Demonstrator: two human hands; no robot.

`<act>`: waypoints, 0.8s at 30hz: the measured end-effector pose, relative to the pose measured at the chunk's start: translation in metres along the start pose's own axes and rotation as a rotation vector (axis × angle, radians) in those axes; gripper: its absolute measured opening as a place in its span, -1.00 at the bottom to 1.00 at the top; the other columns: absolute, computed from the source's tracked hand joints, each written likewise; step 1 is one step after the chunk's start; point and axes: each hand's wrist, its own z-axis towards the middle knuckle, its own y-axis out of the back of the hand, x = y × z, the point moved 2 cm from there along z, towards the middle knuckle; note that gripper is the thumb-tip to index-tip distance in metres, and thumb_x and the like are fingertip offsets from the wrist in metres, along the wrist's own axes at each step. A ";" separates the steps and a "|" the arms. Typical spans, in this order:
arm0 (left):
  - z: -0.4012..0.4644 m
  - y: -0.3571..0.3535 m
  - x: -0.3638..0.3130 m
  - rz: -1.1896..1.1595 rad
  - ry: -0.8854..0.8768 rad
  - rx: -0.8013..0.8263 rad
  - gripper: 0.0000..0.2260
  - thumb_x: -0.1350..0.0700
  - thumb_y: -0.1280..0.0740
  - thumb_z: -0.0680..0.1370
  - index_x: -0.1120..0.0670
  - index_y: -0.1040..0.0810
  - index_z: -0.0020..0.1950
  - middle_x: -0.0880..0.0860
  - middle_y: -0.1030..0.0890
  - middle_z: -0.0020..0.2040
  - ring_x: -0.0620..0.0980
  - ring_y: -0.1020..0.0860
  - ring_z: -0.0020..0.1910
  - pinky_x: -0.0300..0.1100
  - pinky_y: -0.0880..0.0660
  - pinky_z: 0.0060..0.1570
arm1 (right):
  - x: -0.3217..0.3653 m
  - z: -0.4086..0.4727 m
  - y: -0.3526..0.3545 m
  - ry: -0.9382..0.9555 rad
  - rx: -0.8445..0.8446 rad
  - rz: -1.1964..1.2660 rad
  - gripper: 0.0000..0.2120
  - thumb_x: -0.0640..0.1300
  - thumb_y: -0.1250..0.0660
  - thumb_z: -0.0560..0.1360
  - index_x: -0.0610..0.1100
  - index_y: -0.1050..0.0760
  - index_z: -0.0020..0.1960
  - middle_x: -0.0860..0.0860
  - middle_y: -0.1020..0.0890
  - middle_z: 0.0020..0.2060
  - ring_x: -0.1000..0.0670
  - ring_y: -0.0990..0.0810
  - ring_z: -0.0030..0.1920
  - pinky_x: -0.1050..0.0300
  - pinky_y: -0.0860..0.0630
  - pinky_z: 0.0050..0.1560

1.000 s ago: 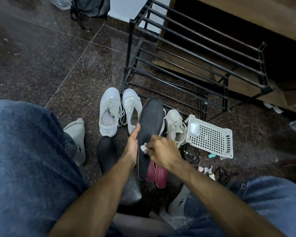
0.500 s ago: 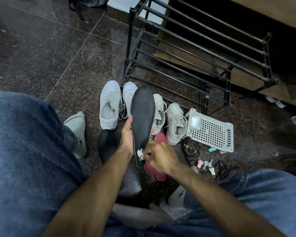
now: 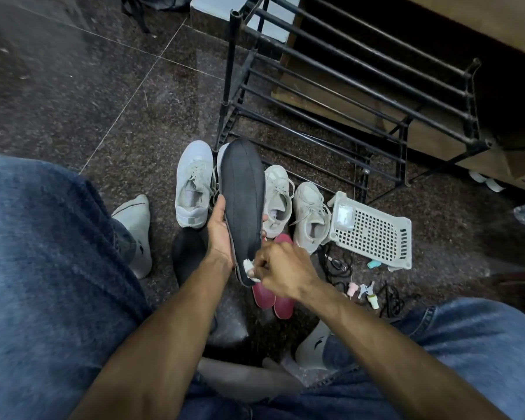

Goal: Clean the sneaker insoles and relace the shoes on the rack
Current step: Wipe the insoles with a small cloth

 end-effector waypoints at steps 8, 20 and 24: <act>-0.003 -0.002 0.002 -0.045 -0.037 0.037 -0.43 -0.25 -0.19 0.55 0.23 -0.71 -0.08 0.26 -0.66 -0.10 0.17 -0.62 -0.19 0.01 -0.54 -0.01 | 0.007 0.016 0.008 -0.055 -0.055 -0.022 -0.87 -0.04 -0.39 0.44 0.01 -0.51 -0.27 0.00 -0.66 -0.07 -0.10 -0.63 -0.05 0.00 -0.56 0.02; -0.005 -0.002 0.007 -0.052 -0.016 0.032 -0.38 -0.27 -0.21 0.52 0.27 -0.57 0.23 0.28 -0.62 -0.02 0.18 -0.61 -0.18 0.00 -0.56 -0.08 | 0.002 0.013 0.005 -0.165 -0.005 0.041 -0.82 -0.02 -0.38 0.42 0.01 -0.49 -0.33 0.02 -0.68 -0.15 -0.06 -0.64 -0.06 0.06 -0.57 -0.01; -0.003 -0.006 0.006 -0.022 -0.010 0.050 -0.35 -0.30 -0.19 0.51 0.26 -0.57 0.21 0.27 -0.62 -0.11 0.18 -0.58 -0.25 -0.08 -0.54 -0.25 | -0.001 0.007 0.000 -0.155 0.009 0.043 -0.80 -0.06 -0.36 0.42 -0.02 -0.48 -0.36 0.05 -0.68 -0.17 -0.04 -0.63 -0.06 0.13 -0.54 -0.08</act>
